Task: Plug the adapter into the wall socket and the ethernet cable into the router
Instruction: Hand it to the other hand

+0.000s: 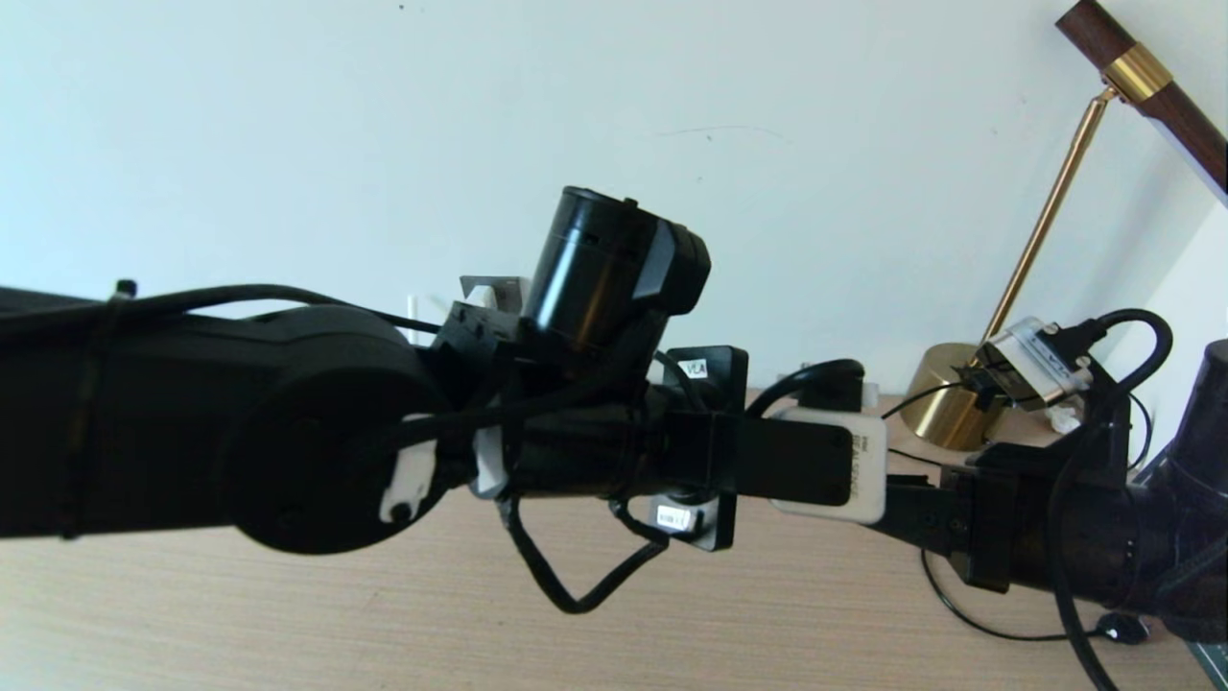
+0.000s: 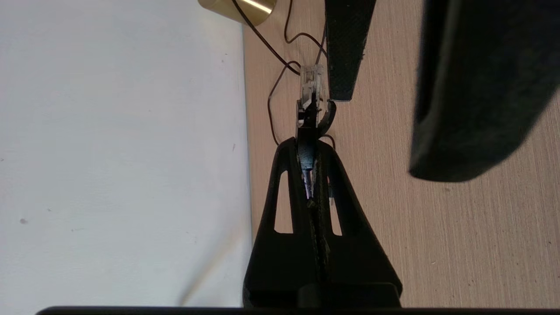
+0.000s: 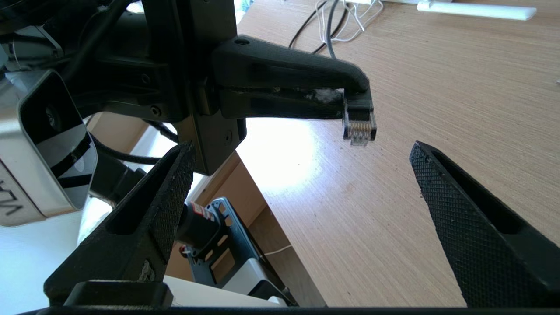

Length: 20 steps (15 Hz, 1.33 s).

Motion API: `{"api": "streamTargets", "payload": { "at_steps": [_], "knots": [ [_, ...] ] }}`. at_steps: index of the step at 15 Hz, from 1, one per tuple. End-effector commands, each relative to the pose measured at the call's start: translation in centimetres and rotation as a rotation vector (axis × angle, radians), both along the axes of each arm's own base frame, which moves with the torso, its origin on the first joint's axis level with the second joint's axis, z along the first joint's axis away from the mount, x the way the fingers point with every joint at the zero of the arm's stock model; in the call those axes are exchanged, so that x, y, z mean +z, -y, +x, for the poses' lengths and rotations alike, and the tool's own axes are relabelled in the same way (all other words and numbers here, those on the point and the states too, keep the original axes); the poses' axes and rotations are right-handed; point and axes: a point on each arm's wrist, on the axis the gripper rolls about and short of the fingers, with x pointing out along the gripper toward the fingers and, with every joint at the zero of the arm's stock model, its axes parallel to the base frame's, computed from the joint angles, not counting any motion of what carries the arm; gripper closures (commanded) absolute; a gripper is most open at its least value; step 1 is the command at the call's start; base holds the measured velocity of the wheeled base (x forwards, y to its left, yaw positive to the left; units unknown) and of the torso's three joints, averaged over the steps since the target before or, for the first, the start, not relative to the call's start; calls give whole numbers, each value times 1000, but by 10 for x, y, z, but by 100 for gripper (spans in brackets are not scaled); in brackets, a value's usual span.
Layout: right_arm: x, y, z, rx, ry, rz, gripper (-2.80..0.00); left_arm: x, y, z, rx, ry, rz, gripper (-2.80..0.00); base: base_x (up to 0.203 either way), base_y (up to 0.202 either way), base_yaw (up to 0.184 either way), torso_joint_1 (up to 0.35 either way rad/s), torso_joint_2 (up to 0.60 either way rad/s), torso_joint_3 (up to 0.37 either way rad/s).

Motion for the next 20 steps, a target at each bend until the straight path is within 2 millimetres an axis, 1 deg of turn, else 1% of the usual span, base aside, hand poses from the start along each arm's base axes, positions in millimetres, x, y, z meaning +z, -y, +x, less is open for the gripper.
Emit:
{"api": "streamTargets", "payload": {
  "at_steps": [1, 9, 10, 14, 17, 20],
  "knots": [
    [1, 0, 1, 0, 5, 5, -280, 1, -1, -1, -3, 7, 0, 0, 0, 0, 0, 0, 0, 0],
    [1, 0, 3, -4, 4, 5, -280, 3, -1, -3, -5, 9, -5, 0, 0, 0, 0, 0, 0, 0],
    [2, 0, 3, -3, 7, 5, 0, 3, -1, -3, -5, 10, -5, 0, 0, 0, 0, 0, 0, 0],
    [2, 0, 3, -2, 15, 1, 0, 4, 1, -3, -10, 15, -10, 0, 0, 0, 0, 0, 0, 0],
    [5, 0, 5, -12, 27, 4, 0, 1, 13, -5, -33, 16, -16, 0, 0, 0, 0, 0, 0, 0],
    [4, 2, 6, -20, 23, 1, 0, 1, 16, -7, -41, 18, -21, 0, 0, 0, 0, 0, 0, 0]
  ]
}}
